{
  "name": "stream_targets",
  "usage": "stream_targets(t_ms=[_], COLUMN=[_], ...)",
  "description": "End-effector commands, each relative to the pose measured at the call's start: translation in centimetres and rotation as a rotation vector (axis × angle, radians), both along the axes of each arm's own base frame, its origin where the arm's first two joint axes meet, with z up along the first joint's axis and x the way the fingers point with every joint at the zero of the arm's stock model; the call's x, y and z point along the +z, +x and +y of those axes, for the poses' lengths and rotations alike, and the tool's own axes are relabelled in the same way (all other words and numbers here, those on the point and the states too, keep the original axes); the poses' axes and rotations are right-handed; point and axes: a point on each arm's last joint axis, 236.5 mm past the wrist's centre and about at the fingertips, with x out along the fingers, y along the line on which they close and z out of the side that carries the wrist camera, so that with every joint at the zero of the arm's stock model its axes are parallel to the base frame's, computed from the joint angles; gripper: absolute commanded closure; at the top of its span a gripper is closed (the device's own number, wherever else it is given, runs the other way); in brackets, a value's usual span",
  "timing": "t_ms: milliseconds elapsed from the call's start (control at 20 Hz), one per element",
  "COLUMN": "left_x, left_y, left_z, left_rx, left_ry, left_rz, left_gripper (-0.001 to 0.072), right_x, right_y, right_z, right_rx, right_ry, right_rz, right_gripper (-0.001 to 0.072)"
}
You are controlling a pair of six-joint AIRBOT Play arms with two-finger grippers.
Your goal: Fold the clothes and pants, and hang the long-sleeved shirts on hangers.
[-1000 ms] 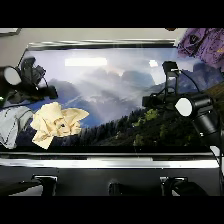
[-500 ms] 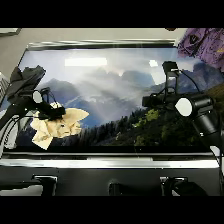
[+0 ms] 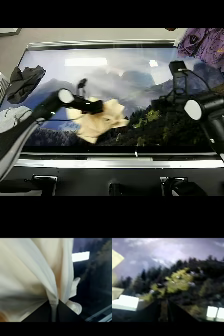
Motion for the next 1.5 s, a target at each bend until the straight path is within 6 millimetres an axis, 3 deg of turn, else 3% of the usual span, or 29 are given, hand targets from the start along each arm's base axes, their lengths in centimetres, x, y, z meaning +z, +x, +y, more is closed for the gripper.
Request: stream_targets(t_ms=[0,50,100,200,250,350,400,450,600,700,750,900,1000,1400,1450], left_x=[0.3,-1.3,-2.5,-2.6,-1.9,0.2,1.4,2.5,4.8,4.8,4.6,4.6,4.6,3.8,3.3], left_y=[-3.4,-4.3,-4.6,-3.8,-2.9,-0.4,1.1,2.3,5.1,5.8,6.2,7.0,7.2,7.1,6.9], left_z=[-9.6,-10.4,-10.6,-9.3,-7.8,-2.8,0.3,3.1,10.3,13.2,14.4,16.4,17.0,17.7,18.1], left_rx=[-0.034,-0.050,-0.056,-0.040,-0.028,0.000,0.025,0.056,0.176,0.228,0.251,0.296,0.310,0.346,0.348], left_ry=[-0.118,-0.101,-0.086,-0.077,-0.073,-0.021,0.015,0.044,0.075,0.082,0.086,0.087,0.087,0.084,0.088], left_rz=[0.010,0.037,0.057,0.078,0.079,0.040,0.005,-0.024,-0.053,-0.031,-0.021,-0.019,-0.019,0.033,0.052], left_gripper=[0.0691,0.0685,0.0618,0.0134,0.0076,0.0076,0.0074,0.0073,0.0089,0.0089,0.0089,0.0089,0.0089,0.0086,0.0085], right_x=[0.2,0.0,-0.4,-1.1,-0.9,-1.0,-1.6,-3.0,-8.0,-11.4,-13.2,-17.9,-19.7,-22.6,-22.6], right_y=[-3.4,-3.8,-4.0,-3.8,-3.6,-3.1,-2.8,-2.3,0.5,1.2,0.9,0.1,0.2,0.7,0.8], right_z=[-4.6,-4.9,-5.0,-6.3,-7.7,-11.5,-13.3,-13.9,-10.0,-7.3,-6.2,-4.1,-3.1,1.3,1.5], right_rx=[-0.065,-0.053,-0.042,-0.051,-0.092,-0.307,-0.427,-0.505,-0.498,-0.423,-0.405,-0.368,-0.356,-0.309,-0.307], right_ry=[-0.170,-0.190,-0.204,-0.264,-0.288,-0.179,-0.065,0.087,0.642,0.808,0.846,0.858,0.844,0.782,0.785], right_rz=[0.091,0.113,0.124,0.123,0.115,0.092,0.088,0.100,0.185,0.268,0.329,0.481,0.517,0.554,0.552], right_gripper=[0.0397,0.0385,0.0384,0.0351,0.0316,0.0269,0.0269,0.0269,0.0269,0.0260,0.0210,0.0212,0.0213,0.0233,0.0368])
